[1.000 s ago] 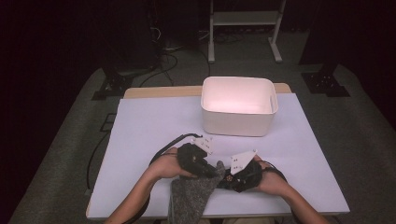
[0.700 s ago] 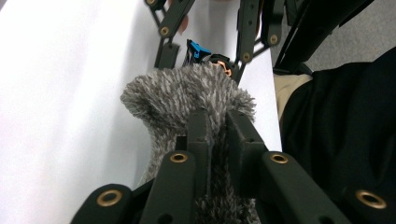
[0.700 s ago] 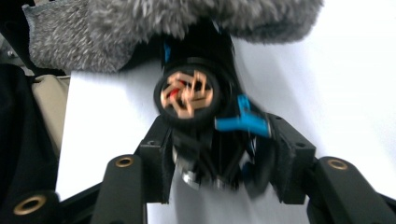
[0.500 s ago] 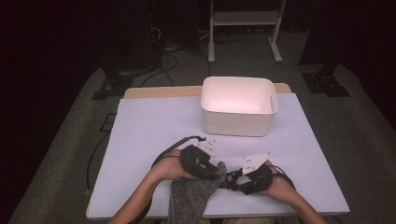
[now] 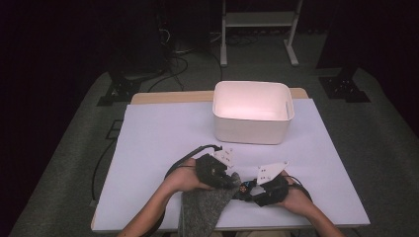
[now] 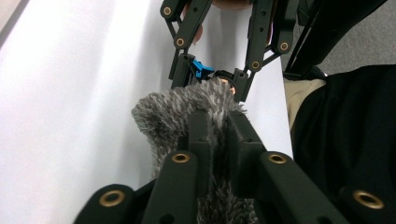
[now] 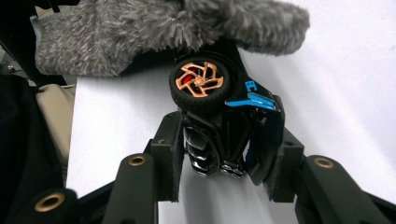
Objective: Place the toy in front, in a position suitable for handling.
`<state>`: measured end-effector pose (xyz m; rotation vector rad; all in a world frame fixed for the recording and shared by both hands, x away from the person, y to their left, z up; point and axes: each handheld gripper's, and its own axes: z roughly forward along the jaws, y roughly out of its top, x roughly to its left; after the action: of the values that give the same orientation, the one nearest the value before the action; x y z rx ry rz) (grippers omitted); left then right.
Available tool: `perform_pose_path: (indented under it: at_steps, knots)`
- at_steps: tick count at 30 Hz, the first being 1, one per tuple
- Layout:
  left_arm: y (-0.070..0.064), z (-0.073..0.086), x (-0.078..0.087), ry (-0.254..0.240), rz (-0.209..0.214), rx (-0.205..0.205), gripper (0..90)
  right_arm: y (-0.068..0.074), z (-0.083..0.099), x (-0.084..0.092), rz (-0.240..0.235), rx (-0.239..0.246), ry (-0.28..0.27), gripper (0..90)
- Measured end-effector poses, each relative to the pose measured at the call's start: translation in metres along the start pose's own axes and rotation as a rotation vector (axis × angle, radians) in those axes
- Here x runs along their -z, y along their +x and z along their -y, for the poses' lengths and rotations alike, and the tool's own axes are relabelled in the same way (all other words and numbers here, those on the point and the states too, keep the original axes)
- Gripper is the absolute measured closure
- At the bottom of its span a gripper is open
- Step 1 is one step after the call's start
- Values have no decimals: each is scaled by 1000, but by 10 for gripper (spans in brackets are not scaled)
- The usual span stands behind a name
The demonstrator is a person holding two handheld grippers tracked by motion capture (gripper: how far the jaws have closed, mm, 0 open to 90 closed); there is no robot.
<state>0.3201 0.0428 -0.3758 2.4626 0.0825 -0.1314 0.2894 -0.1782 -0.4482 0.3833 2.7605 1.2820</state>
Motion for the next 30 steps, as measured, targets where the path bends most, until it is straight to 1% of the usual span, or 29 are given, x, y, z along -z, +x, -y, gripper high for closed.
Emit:
perform_pose_path:
  at_steps: [2,7,8,12,13,16,18,19,20,21,24,26,28,30]
  knots:
    - [0,0,0,1,-2,-7,832,0,0,0,0,-4,-2,547]
    - [1,-5,-5,-8,15,-12,833,1,-1,-1,3,5,0,550]
    - [1,-7,-7,-13,19,-11,833,1,-1,-1,5,11,-1,550]
    - [1,-17,-16,-16,36,-21,833,3,-1,-2,11,2,-2,552]
    - [2,-20,-18,-15,39,-29,833,3,-2,-3,11,5,-3,552]
    - [2,-25,-24,-4,52,-35,832,3,-2,-4,11,12,-6,553]
    - [3,-25,-22,0,51,-36,832,3,-2,-3,15,12,-6,554]
    - [4,-24,-21,-1,51,-35,832,3,-2,-4,15,20,-8,554]
    - [4,-22,-20,2,53,-33,832,3,-2,-3,14,14,-7,554]
    - [4,-19,-17,-2,50,-27,832,3,-2,-4,15,23,-7,555]
    - [6,-11,-10,-11,41,-1,831,3,-2,-4,15,24,-5,555]
    - [8,-7,-7,-10,35,7,831,3,-2,-4,14,22,-4,555]
    - [8,-6,-6,-10,34,9,831,3,-2,-4,13,23,-4,556]
    - [7,-8,-8,-9,36,4,831,3,-3,-4,14,25,-2,556]
